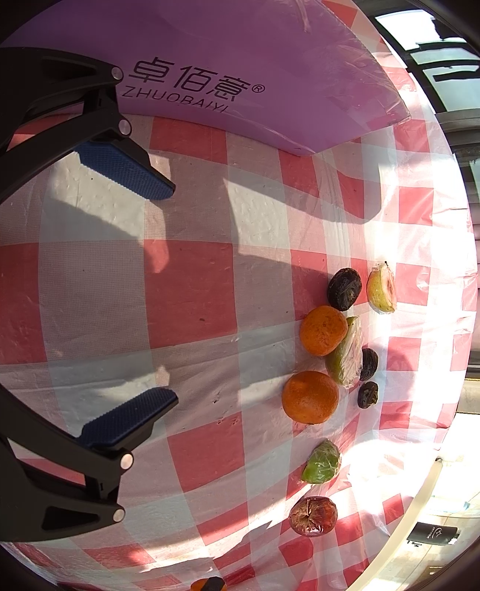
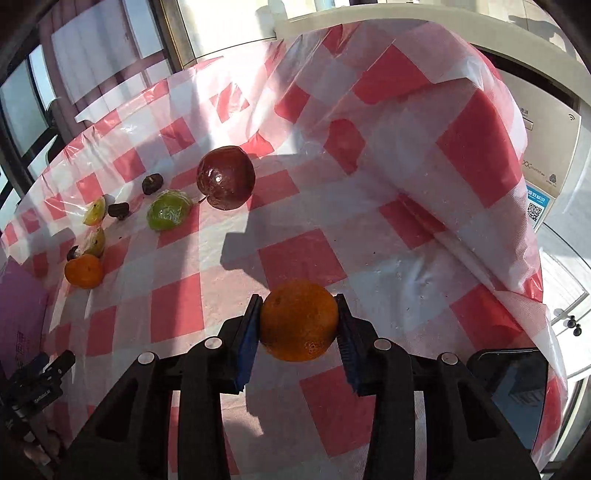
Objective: Organize fruits
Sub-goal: 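Carry the orange into the white box with the right gripper while the left gripper grasps another orange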
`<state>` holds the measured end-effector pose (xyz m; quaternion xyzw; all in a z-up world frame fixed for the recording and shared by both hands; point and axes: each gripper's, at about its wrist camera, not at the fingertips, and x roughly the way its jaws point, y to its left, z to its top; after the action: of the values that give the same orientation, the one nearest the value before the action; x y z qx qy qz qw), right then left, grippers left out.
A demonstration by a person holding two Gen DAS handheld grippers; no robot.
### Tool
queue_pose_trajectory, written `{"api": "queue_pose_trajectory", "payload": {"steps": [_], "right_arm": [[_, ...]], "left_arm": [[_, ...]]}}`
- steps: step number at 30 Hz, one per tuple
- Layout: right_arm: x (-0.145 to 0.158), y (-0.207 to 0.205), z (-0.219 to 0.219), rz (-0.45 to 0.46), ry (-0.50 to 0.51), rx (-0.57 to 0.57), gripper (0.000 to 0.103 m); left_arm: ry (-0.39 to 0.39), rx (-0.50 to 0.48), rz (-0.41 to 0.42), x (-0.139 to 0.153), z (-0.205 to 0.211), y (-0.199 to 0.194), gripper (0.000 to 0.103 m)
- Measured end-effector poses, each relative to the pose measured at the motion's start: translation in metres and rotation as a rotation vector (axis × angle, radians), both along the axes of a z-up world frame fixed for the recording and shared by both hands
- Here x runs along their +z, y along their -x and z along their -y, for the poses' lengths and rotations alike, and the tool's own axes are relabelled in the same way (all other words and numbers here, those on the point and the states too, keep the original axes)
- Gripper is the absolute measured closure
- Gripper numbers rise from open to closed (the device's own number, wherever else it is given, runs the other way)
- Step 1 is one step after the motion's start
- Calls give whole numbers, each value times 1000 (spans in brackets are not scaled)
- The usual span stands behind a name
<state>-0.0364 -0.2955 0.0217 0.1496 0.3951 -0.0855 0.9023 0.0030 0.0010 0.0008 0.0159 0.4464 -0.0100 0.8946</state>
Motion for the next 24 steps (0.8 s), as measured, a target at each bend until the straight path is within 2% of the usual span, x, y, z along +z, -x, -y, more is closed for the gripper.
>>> {"api": "queue_pose_trajectory", "payload": {"steps": [3, 5, 7, 9, 12, 16, 17, 18, 19, 24], "right_arm": [[-6, -10, -26, 29, -48, 36, 64], [-11, -15, -37, 50, -69, 50, 64], [-12, -15, -46, 58, -56, 49, 64], [-9, -13, -45, 91, -71, 44, 64], [-15, -16, -37, 78, -122, 33, 64], [-20, -18, -31, 84, -185, 49, 64], [-21, -19, -30, 86, -195, 56, 64], [-21, -18, -30, 88, -201, 56, 64], [-21, -18, -30, 91, -204, 56, 64], [-21, -15, -28, 117, -229, 64, 64]], "left_arm": [[10, 5, 1, 1, 3, -7, 2], [45, -17, 8, 3, 9, -15, 2], [68, -35, 25, 6, 18, -25, 2], [86, -66, 35, 7, 33, -38, 15], [83, -97, 36, 8, 56, -60, 26], [66, -91, 32, 7, 76, -89, 28], [47, -93, 32, 7, 81, -93, 34], [25, -93, 36, 7, 84, -96, 52], [8, -87, 41, 8, 85, -96, 59], [152, -83, 75, 13, 62, -71, 59]]}}
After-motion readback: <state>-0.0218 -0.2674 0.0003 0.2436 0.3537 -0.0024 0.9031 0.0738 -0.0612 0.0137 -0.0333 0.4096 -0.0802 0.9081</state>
